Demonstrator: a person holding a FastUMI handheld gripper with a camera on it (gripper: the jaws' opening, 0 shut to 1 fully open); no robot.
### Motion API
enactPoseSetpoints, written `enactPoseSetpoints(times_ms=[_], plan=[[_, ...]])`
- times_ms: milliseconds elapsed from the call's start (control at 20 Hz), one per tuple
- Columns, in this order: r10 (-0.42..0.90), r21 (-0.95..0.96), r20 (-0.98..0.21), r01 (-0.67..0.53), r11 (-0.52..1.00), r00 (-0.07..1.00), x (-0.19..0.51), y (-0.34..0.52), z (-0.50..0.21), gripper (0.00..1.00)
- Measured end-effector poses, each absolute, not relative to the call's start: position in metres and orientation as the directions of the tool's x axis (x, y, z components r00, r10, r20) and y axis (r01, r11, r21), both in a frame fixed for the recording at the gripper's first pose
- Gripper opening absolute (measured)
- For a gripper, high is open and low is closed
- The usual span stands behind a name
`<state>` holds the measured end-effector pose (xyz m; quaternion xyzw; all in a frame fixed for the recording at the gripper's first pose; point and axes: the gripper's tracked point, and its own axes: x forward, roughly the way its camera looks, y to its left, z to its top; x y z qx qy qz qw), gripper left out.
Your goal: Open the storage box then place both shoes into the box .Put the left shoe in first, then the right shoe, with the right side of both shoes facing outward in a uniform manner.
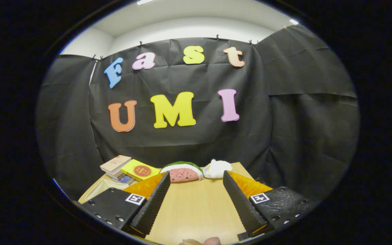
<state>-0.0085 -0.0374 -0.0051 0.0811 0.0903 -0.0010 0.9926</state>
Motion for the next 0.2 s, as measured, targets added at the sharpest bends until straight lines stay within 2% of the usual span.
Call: enactPoseSetpoints(times_ms=[200], plan=[[0.029, 0.167, -0.190, 0.003, 0.986, 0.981, -0.0090, -0.0297, -0.0046, 0.96]])
